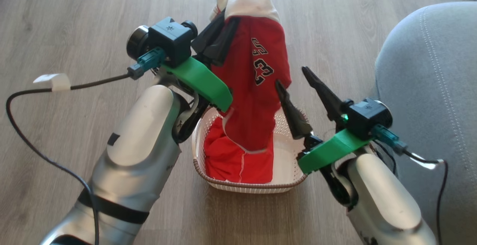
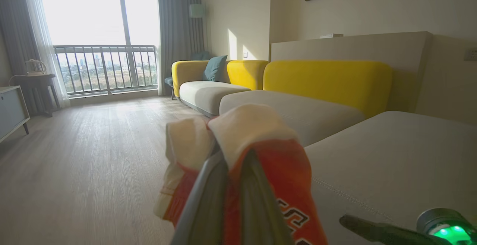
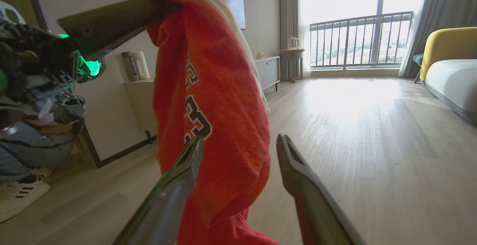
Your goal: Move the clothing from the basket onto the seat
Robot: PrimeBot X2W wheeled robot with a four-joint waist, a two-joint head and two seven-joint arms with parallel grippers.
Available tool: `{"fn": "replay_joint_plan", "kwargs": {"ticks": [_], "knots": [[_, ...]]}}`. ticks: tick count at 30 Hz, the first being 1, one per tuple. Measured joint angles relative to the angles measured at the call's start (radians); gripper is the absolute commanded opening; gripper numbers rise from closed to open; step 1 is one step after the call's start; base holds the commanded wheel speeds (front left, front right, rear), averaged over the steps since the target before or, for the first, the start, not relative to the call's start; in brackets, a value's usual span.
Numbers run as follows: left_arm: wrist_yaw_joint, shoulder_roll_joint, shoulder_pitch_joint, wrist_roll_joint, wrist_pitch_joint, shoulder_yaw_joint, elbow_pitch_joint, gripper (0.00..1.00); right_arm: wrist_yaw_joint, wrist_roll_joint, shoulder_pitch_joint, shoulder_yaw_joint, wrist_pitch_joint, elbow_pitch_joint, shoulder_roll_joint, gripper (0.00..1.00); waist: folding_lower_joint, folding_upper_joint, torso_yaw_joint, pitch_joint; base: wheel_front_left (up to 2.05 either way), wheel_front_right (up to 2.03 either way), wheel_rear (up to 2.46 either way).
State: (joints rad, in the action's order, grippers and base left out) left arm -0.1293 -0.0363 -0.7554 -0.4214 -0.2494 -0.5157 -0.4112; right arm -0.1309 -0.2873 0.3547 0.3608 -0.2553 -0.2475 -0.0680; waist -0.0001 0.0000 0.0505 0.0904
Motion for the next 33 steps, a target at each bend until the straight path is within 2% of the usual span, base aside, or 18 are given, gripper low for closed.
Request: {"fn": "replay_joint_plan", "kwargs": {"ticks": [4, 16, 22, 23, 24, 25, 33], "knots": [[0.0, 0.0, 0.0, -0.012, 0.0, -0.028, 0.007, 0.0, 0.0, 0.0, 0.04, 0.043, 0.0, -0.022, 0.0, 1.0, 0.0, 0.0, 0.013, 0.002, 0.0, 0.0, 0.0], [0.001, -0.001, 0.0, -0.081, 0.0, -0.166, 0.056, 0.0, 0.0, -0.022, 0.129, 0.128, 0.0, -0.28, 0.0, 1.0, 0.0, 0.0, 0.082, -0.008, 0.0, 0.0, 0.0], [0.011, -0.002, -0.001, -0.117, 0.0, -0.225, 0.081, 0.0, 0.0, -0.064, 0.158, 0.175, 0.0, -0.362, 0.0, 1.0, 0.0, 0.0, 0.114, -0.016, 0.0, 0.0, 0.0], [0.013, -0.002, -0.001, -0.117, 0.0, -0.231, 0.083, 0.0, 0.0, -0.07, 0.17, 0.178, 0.0, -0.369, 0.0, 0.87, 0.0, 0.0, 0.119, -0.017, 0.0, 0.0, 0.0], [0.015, -0.002, -0.001, -0.117, 0.0, -0.237, 0.083, 0.0, 0.0, -0.077, 0.181, 0.179, 0.0, -0.37, 0.0, 0.38, 0.0, 0.0, 0.123, -0.017, 0.0, 0.0, 0.0], [0.019, -0.002, -0.001, -0.117, 0.0, -0.241, 0.083, 0.0, 0.0, -0.084, 0.192, 0.181, 0.0, -0.37, 0.0, 0.0, 0.0, 0.0, 0.126, -0.017, 0.0, 0.0, 0.0], [0.02, -0.002, -0.001, -0.126, 0.0, -0.242, 0.069, 0.0, 0.0, -0.101, 0.206, 0.193, 0.0, -0.37, 0.0, 0.0, 0.0, 0.0, 0.126, -0.013, 0.0, 0.0, 0.0]]}}
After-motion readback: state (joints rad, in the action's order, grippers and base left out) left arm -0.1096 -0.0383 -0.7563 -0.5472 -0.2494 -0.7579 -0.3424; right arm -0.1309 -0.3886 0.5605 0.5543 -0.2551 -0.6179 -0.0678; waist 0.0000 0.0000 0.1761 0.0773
